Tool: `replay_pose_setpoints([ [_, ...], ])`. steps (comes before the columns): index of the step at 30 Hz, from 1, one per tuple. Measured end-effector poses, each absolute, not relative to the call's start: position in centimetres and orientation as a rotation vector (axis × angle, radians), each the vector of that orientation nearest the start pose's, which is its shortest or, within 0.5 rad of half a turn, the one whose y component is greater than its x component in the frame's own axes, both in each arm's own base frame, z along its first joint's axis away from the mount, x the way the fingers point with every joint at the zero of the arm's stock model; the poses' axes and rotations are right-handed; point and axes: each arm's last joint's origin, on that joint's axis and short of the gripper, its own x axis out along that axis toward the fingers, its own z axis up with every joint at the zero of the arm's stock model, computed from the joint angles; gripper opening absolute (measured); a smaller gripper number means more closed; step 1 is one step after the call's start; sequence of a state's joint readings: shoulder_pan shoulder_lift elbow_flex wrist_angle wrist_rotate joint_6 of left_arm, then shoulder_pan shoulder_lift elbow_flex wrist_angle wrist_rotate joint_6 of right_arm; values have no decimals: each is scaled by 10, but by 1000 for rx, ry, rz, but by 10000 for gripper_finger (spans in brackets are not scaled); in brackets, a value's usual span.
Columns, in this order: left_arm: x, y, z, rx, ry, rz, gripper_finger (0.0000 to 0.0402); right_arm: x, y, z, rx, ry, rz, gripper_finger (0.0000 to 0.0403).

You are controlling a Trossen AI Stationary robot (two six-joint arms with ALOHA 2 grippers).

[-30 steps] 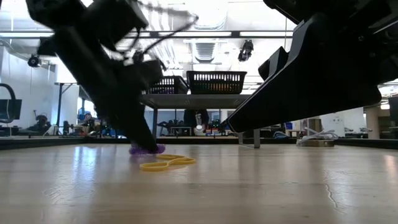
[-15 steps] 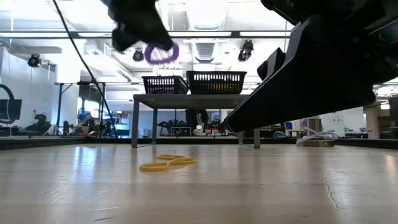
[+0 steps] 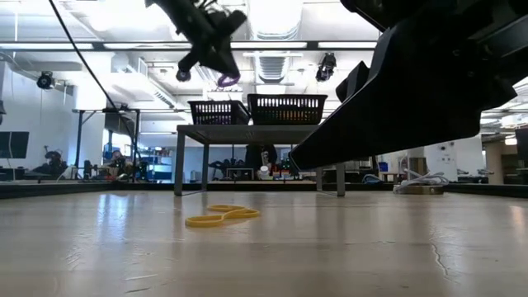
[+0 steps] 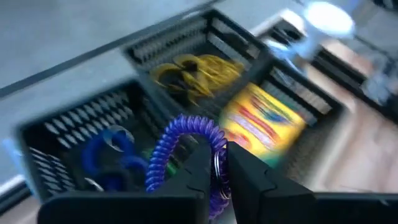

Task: Pick & Place Office Desk Supplies
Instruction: Put the violet spring keychain into the middle black bin on the shelf

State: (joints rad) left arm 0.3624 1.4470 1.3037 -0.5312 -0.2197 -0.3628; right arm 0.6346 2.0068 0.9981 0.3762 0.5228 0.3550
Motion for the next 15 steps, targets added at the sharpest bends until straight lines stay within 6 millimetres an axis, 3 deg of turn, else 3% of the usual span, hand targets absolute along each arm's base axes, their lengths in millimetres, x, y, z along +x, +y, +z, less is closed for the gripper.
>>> replay_pose_setpoints([
  [6,282,155,322,-434,582,710,41,320,218,112,-2,541,12,43],
  [15,296,165,305,-437,597,703,48,321,218,112,1,538,14,43],
])
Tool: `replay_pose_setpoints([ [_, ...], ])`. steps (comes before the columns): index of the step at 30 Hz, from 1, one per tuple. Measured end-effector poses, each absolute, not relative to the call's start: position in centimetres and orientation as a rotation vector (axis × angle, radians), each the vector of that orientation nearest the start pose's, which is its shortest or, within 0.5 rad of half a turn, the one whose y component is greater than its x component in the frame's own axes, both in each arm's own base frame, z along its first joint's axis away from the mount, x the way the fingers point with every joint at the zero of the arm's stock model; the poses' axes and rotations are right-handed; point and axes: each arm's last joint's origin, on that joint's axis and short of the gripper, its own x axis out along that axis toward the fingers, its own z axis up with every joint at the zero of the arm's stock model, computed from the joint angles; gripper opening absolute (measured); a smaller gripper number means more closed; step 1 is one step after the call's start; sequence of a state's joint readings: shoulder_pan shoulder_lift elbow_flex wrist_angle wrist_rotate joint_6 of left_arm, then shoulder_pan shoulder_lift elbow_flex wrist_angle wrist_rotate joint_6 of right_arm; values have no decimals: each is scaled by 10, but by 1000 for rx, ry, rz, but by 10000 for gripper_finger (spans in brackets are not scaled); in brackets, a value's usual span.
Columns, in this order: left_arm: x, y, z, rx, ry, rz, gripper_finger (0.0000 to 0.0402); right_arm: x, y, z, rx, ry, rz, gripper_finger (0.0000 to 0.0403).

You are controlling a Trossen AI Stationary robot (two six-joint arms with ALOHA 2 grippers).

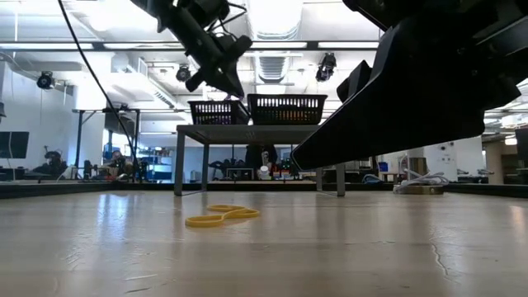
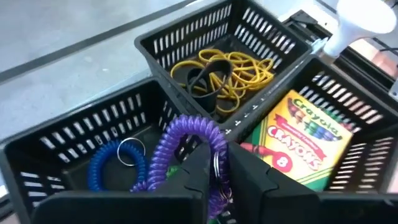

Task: Pick & Place Office Desk Supplies
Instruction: Put the violet spring keychain into the middle black bin on the shelf, then put the yellow rubber band into the top black bin on the shelf

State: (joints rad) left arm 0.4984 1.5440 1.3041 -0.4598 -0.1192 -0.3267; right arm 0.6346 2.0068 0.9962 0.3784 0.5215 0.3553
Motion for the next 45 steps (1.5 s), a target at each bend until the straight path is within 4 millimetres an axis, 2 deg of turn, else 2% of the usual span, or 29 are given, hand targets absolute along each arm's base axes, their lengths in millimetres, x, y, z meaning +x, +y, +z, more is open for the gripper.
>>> replay_pose_setpoints([
  [9,304,170,290,-443,646,708,76,321,218,112,2,538,16,43],
  [17,305,173,285,-406,673,722,139,321,218,112,4,537,15,43],
  [20,302,173,296,-392,647,736,160,321,218,112,4,537,15,43],
  [26,292,159,336,-358,576,706,174,321,218,112,2,538,15,43],
  [30,285,125,361,-292,512,611,170,321,218,112,4,539,14,43],
  [34,283,70,368,-194,490,512,163,321,218,112,4,540,14,43],
  [38,279,2,357,-82,505,420,159,321,218,112,3,540,14,43],
  [42,270,-67,329,3,515,342,159,321,218,112,3,540,14,43],
  [45,254,-115,308,20,473,271,159,321,218,112,2,539,15,43],
])
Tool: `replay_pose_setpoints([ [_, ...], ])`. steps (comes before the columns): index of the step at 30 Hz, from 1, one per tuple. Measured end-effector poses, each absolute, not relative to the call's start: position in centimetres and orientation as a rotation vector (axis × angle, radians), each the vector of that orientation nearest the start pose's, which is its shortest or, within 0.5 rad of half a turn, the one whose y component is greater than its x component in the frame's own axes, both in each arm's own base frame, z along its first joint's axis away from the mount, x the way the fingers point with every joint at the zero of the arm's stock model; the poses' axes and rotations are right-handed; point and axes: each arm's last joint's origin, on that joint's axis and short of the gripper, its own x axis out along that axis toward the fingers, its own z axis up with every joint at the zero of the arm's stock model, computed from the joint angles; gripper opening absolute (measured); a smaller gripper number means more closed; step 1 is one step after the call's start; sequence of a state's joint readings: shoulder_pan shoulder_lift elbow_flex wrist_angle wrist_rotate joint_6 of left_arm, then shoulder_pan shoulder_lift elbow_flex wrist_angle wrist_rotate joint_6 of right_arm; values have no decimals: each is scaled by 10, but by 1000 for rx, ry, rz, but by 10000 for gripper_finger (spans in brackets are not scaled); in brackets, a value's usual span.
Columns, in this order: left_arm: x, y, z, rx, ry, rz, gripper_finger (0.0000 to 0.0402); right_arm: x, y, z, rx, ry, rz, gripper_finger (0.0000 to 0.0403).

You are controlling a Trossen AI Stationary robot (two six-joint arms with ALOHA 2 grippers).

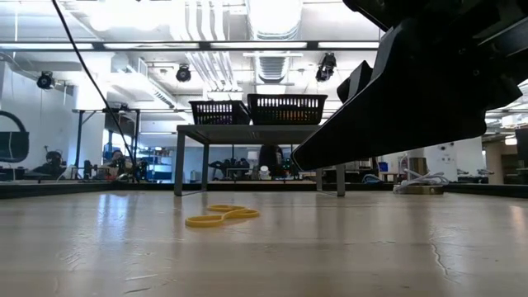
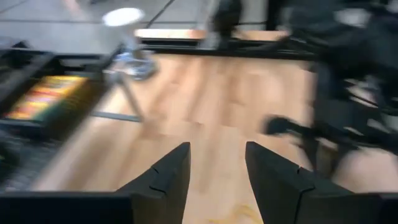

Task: Pick & Place Office Desk Supplies
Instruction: Put the yellow rubber band into the top black bin on the shelf

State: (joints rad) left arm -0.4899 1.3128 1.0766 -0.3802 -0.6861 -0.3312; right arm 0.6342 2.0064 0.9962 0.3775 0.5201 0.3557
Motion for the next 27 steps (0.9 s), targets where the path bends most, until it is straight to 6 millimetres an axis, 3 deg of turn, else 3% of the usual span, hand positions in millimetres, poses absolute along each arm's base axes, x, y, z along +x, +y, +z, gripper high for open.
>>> replay_pose_setpoints([
  [5,217,-168,275,-34,406,198,158,321,218,112,7,539,15,43],
  [10,184,-191,251,-162,384,191,158,329,207,112,57,550,8,43],
  [18,162,-186,207,-368,437,236,158,354,169,114,123,591,52,59],
  [27,154,-172,171,-476,381,255,158,371,130,114,92,608,68,147],
])
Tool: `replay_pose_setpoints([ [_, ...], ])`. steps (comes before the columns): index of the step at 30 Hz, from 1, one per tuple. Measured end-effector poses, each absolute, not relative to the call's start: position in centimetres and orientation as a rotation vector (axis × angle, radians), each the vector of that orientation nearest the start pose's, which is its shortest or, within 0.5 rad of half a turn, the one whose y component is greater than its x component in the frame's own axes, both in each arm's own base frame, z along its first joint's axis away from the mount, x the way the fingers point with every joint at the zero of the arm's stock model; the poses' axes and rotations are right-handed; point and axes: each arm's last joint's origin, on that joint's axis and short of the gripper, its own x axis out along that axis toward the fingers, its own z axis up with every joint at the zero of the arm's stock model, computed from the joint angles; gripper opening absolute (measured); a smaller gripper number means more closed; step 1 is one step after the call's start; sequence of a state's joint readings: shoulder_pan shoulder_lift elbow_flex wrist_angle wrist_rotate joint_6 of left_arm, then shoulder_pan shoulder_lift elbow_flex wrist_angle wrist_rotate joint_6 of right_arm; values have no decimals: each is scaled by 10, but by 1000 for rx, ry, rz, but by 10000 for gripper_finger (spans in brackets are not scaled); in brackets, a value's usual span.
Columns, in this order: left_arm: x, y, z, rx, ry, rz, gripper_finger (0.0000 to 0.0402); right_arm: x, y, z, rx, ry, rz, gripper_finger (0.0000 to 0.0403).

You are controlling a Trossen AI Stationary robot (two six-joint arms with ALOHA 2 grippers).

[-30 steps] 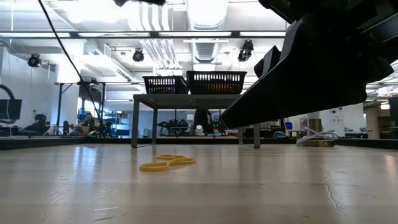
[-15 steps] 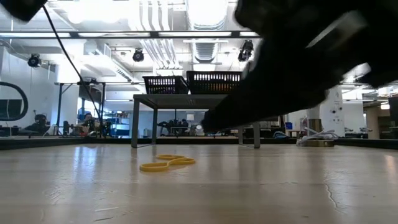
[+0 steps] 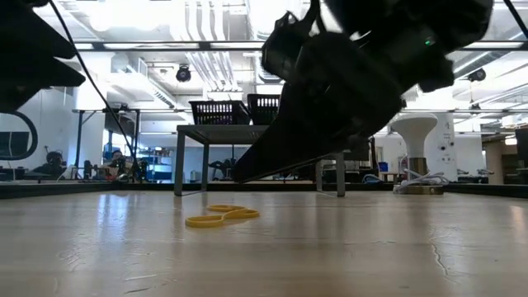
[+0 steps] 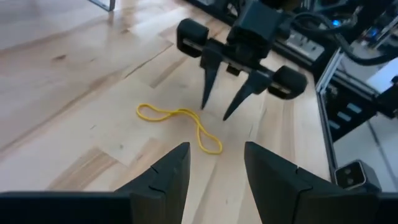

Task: Pick & Place Office Desk Supplies
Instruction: Put the yellow rubber band into the top black bin on the shelf

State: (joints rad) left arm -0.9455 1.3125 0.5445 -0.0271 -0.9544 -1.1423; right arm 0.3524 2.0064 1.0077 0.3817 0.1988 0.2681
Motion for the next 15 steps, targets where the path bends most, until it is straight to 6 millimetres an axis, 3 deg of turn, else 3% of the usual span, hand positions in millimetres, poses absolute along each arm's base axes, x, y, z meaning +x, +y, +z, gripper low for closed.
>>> replay_pose_setpoints([
  [6,151,-167,163,-483,296,277,158,377,115,111,18,621,172,185],
  [15,151,-165,162,-462,262,302,158,380,105,91,-122,659,240,168],
])
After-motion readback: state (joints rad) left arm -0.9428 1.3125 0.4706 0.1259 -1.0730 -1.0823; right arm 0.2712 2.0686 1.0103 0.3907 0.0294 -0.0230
